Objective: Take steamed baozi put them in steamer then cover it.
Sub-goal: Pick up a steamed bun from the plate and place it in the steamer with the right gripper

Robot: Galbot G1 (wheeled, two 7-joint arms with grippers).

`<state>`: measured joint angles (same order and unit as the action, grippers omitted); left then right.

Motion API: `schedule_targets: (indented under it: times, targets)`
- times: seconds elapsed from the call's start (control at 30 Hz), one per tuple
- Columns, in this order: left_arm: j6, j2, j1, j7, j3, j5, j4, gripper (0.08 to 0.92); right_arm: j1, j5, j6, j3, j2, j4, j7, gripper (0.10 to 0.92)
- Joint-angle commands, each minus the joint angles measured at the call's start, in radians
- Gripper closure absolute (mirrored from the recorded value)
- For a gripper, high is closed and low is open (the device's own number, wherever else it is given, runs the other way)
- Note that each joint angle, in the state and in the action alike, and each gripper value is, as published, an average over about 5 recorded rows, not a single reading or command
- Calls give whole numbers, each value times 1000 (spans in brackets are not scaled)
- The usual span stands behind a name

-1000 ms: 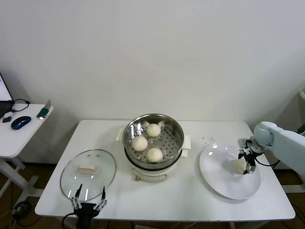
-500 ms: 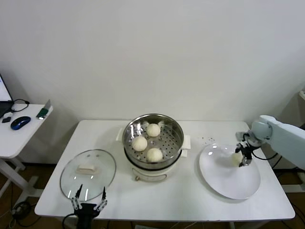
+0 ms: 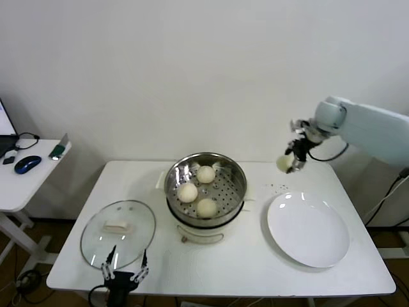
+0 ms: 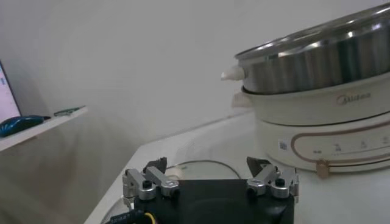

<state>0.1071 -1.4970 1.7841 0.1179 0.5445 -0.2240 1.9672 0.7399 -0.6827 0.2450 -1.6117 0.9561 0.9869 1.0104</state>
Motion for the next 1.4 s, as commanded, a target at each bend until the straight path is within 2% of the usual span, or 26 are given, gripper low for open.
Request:
schedule_targets:
  times: [0.03,0.27,0.53,1.4]
  targets:
    - [-4,11,6,-1,-14,49,21,177,236,-393,66,-189,249,48,-49,330]
    - [-2,15,4,-2,-39,50,26,177,218,-444,103,-218,329,140,-105,330]
    - [-14,21,-35,-2,-21,54,35,177,122,-410,120,-243,391,183,-142,330]
    - [-26,33,-73,-2,-12,64,12,177,-33,-277,107,-248,422,40,-135,325]
